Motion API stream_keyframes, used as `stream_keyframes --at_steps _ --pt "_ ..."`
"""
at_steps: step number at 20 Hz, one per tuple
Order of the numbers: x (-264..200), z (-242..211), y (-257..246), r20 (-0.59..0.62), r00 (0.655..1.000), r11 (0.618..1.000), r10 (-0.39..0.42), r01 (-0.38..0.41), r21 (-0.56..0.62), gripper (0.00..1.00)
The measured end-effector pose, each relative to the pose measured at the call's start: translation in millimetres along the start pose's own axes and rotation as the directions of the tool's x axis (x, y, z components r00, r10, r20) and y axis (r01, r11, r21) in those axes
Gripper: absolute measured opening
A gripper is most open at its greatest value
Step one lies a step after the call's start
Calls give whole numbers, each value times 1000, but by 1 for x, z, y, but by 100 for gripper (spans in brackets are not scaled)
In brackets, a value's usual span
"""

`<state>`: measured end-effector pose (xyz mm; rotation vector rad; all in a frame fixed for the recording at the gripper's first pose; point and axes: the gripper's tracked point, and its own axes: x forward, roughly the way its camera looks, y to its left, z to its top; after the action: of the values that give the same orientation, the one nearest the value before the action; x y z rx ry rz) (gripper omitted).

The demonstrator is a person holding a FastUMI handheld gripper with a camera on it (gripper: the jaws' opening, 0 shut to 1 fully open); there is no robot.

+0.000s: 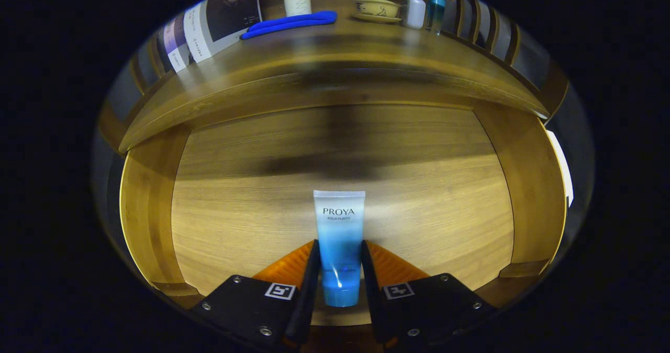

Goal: Pull open the drawer, take out the items inside it, and place them on the countertop above the cabinet.

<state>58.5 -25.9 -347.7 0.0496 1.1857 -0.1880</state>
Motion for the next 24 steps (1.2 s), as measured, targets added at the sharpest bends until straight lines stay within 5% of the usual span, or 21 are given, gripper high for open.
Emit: stream_keyframes --at_steps 4,13,24 --pt "-11 12 -13 79 996 997 -45 40 66 38" --pt "-77 23 -49 186 977 985 -107 79 153 38" --pt "-145 94 -36 386 918 988 -89 30 154 38"
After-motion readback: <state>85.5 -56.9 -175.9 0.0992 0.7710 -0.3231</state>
